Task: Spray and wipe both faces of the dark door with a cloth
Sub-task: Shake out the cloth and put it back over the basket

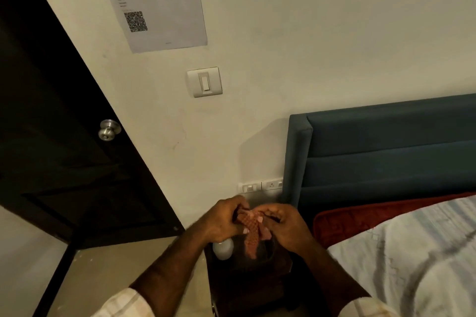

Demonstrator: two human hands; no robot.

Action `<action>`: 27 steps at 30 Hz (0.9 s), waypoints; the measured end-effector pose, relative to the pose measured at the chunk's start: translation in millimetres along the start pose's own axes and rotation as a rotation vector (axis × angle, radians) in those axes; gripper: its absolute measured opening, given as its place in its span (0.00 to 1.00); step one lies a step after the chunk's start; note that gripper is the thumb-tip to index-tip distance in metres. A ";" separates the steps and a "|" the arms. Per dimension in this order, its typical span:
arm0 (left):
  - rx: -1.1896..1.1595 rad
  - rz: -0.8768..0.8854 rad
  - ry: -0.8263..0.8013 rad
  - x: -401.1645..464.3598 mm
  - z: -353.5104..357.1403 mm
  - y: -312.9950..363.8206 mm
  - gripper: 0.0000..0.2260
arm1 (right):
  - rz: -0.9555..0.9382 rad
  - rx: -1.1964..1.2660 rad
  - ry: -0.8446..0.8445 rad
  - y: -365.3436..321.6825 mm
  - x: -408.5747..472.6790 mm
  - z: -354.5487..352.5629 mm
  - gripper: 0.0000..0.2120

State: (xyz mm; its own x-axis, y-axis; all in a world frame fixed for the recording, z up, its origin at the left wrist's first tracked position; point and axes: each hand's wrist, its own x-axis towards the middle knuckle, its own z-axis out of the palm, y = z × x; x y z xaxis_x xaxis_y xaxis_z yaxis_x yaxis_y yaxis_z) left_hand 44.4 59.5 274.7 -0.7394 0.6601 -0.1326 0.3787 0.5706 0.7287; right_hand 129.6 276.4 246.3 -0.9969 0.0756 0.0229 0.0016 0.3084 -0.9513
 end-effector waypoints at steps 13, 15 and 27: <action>0.018 0.010 0.126 1.0 26.2 1.8 0.10 | 0.049 -0.233 0.062 13.1 2.9 -5.9 0.11; -0.017 0.011 0.120 0.2 22.8 0.4 0.10 | 0.029 -0.181 0.052 9.9 1.1 -7.6 0.15; -1.073 -0.350 0.059 -10.0 -5.1 27.4 0.08 | 0.249 0.511 0.197 -23.6 4.8 5.0 0.13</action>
State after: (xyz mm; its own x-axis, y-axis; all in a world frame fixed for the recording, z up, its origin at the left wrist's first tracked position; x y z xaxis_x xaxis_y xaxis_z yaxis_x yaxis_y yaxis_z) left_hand 59.4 66.1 299.4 -0.7468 0.5062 -0.4314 -0.5072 -0.0138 0.8617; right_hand 124.4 264.8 267.3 -0.9380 0.2763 -0.2094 0.1462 -0.2325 -0.9616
